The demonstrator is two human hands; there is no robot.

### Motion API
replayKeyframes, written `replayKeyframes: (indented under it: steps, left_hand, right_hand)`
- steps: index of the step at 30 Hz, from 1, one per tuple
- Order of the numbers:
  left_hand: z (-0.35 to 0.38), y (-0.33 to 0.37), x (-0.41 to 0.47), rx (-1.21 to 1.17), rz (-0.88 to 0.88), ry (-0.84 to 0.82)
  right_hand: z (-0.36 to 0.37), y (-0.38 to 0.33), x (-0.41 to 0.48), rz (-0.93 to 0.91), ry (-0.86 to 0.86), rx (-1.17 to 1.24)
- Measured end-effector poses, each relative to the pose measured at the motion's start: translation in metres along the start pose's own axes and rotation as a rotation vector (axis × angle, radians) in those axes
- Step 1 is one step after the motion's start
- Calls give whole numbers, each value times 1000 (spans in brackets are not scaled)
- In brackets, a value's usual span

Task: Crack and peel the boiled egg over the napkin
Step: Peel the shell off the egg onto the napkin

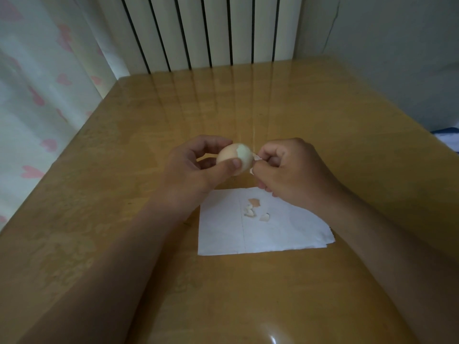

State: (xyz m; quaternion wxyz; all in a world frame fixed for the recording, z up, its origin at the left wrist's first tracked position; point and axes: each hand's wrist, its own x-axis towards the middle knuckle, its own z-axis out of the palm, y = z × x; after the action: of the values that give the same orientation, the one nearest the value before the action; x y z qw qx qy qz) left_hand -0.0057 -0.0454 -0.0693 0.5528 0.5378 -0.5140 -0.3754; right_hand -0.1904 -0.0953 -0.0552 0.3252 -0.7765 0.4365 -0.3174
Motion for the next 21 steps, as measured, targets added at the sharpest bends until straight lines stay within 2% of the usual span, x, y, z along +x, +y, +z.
replayKeyframes:
  steps: [4, 10, 14, 21]
  left_hand:
    - [-1, 1, 3, -136, -86, 1]
    - [-3, 2, 4, -155, -87, 13]
    - [-1, 2, 4, -164, -68, 9]
    - [-1, 2, 3, -159, -60, -23]
  right_hand:
    - [-6, 2, 0, -16, -45, -2]
    - [-8, 2, -4, -88, -336, -150]
    - [-10, -3, -7, -93, -456, -175]
    - [-13, 0, -6, -149, -398, -199]
